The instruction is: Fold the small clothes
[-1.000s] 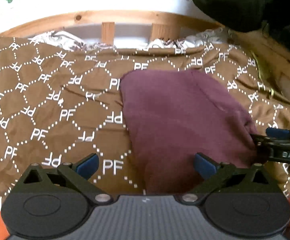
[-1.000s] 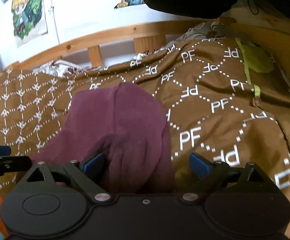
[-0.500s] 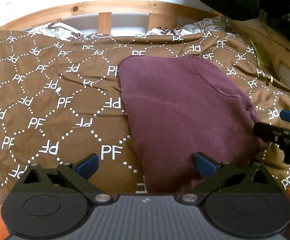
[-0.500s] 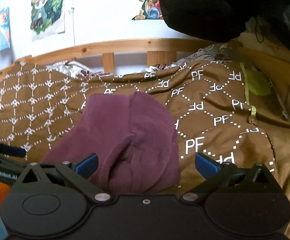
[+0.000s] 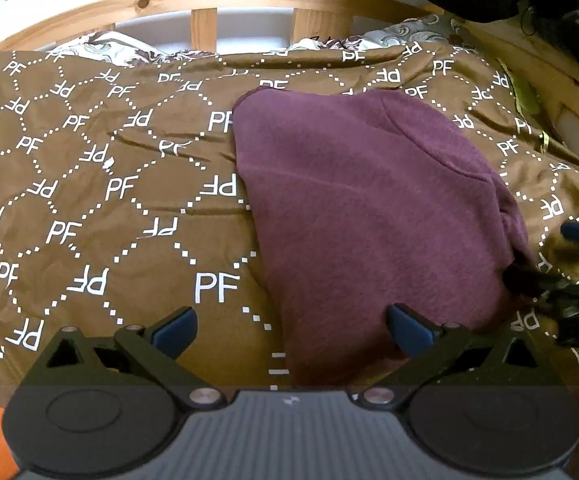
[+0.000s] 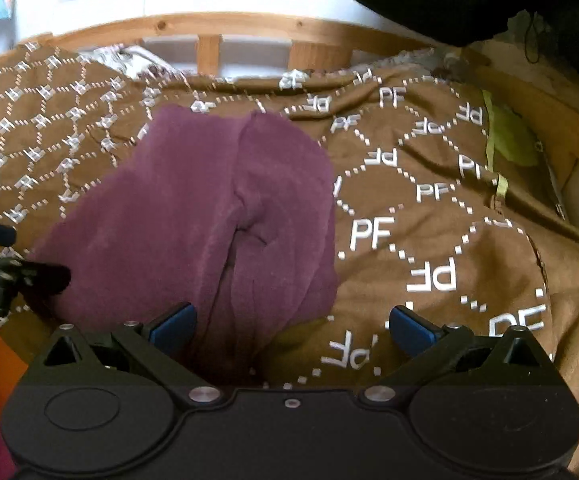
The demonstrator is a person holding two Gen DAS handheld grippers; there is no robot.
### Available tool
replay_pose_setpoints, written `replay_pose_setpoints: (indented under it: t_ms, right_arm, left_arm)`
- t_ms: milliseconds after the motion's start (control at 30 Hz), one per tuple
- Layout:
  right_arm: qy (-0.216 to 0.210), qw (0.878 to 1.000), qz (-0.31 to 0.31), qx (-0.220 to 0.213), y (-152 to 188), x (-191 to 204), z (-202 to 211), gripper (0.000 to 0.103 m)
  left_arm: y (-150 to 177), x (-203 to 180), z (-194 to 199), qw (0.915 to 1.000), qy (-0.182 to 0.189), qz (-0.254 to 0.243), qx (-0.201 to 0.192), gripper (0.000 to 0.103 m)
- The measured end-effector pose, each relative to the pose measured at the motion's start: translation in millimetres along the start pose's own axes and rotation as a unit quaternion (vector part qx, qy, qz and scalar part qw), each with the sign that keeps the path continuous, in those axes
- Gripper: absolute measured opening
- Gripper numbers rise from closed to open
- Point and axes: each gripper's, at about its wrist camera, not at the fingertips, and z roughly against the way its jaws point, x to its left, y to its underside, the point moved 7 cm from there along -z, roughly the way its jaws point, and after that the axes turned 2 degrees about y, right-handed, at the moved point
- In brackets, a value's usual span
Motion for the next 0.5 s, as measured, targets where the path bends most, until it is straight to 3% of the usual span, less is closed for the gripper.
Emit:
replay_pose_setpoints:
  t_ms: [100,233,400,500]
  right_arm:
    - [-0.021,0.999,-0.007,-0.047,-11.0,0.1,13.9,0.102]
    - [0.003,0.995,-0.034,-0.091,-21.4,-8.2,19.4,0.102]
    - [0.047,0.986,-0.131,-0.089,-15.6,-42.3,9.1,0.102]
    - [0.06,0.983,-0.161,-0.063,-9.0,-60.7,-4.2,0.102]
  left_arm:
    - [2.2,1.7,-3.0,1.0,0.005,0.004,0.002,0.103]
    - [4.8,3.1,-6.3,0.9998,0.01,0.014,0.005,0.103]
    - [6.7,5.8,-7.8,0.9996,0.019,0.02,0.005,0.103]
    - [7.3,6.5,-9.3,0.9994,0.022,0.024,0.008,0.103]
